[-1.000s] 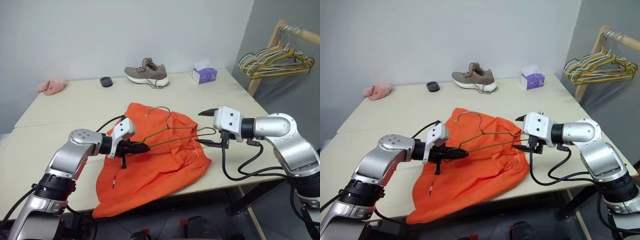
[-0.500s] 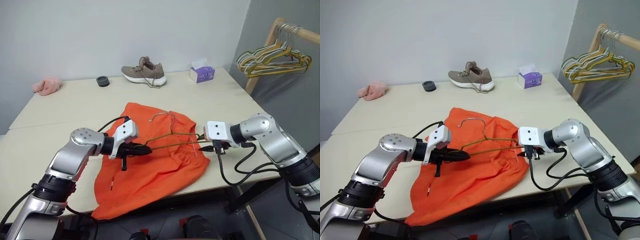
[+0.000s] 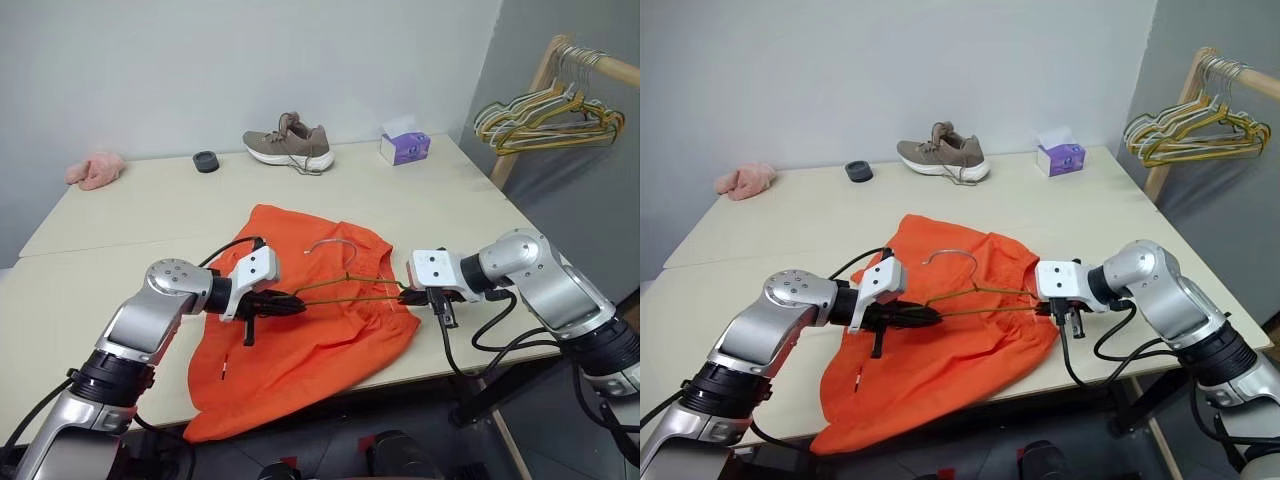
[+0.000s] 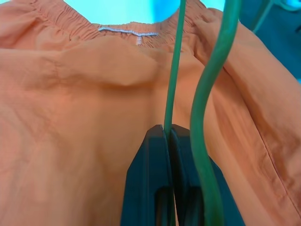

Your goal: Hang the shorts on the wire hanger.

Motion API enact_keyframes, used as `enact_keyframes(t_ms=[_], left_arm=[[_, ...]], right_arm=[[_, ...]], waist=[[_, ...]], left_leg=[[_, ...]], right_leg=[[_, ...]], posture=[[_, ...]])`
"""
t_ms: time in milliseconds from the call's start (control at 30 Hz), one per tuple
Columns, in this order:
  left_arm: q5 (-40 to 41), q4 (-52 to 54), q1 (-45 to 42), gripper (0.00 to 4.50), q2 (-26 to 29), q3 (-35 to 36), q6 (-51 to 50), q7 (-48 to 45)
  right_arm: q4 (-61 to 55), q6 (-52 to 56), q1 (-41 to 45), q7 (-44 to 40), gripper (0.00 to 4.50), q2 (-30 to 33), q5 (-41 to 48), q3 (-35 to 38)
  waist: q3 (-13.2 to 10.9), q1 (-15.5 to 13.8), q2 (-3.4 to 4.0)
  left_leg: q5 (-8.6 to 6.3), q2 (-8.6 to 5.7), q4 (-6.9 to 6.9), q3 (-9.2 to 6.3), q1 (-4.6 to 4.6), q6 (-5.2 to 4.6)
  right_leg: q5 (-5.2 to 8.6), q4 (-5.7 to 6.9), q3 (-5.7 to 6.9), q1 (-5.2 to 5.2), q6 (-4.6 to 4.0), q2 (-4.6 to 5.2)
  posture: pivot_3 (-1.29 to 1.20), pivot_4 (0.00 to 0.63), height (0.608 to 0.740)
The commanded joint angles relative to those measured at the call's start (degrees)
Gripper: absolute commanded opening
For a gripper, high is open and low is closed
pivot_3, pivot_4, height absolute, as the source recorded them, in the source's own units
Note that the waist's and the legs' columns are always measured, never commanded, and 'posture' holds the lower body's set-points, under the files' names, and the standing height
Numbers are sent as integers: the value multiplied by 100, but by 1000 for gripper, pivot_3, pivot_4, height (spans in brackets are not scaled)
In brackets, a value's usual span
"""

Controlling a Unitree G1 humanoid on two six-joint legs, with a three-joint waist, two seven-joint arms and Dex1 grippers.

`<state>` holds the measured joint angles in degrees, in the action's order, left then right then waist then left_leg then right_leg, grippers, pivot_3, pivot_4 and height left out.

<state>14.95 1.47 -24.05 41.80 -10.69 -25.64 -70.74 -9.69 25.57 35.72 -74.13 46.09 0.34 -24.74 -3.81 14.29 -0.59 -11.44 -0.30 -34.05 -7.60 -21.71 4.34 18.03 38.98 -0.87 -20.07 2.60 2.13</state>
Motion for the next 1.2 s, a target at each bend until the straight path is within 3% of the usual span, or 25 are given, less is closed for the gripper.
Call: enact_keyframes(t_ms=[33,133,300,533,900,1067,1200], left_arm=[[239,55,-16,1373,-118,448,118,245],[522,113,85,2287,-208,764,-12,388],[911,176,329,2287,-125,1318,-326,618],[1416,47,753,2287,-113,2354,-797,1307],[1064,931,2348,2287,-222,1919,-80,1298],[904,982,2491,2287,-206,1706,162,1281],[823,831,2440,2287,-223,1568,333,1218]], right_arm=[[-209,63,-59,-22,0,95,40,145],[-295,163,-182,19,0,156,79,219],[-474,510,-482,122,0,342,259,507],[-584,1375,-1335,433,0,865,833,1598],[-695,3099,-2613,1354,0,707,1864,3194],[-916,3854,-3104,1658,0,589,2380,3814],[-1213,4037,-3504,1766,0,685,2566,3776]], waist=[[0,1,0],[0,16,0],[0,19,0],[3,15,-3],[5,19,-3],[11,14,0],[11,14,0]], left_leg=[[0,0,0,0,-1,0],[0,0,-2,1,-1,0],[0,1,-2,1,0,0],[0,-1,-7,-1,-5,0],[-1,0,-11,10,-3,0],[-1,0,-18,12,-2,0],[-1,0,-19,14,-4,0]], right_leg=[[0,0,-1,-1,0,0],[0,1,-2,-2,0,0],[-1,3,-3,-2,1,0],[-1,2,1,-1,1,2],[-7,6,-7,-3,7,1],[-10,6,-8,0,7,1],[-9,5,-8,-1,6,0]], posture=[[-261,0,740],[-265,0,740],[-277,0,740],[-290,0,740],[-292,0,740],[-292,0,740],[-300,3,740]])
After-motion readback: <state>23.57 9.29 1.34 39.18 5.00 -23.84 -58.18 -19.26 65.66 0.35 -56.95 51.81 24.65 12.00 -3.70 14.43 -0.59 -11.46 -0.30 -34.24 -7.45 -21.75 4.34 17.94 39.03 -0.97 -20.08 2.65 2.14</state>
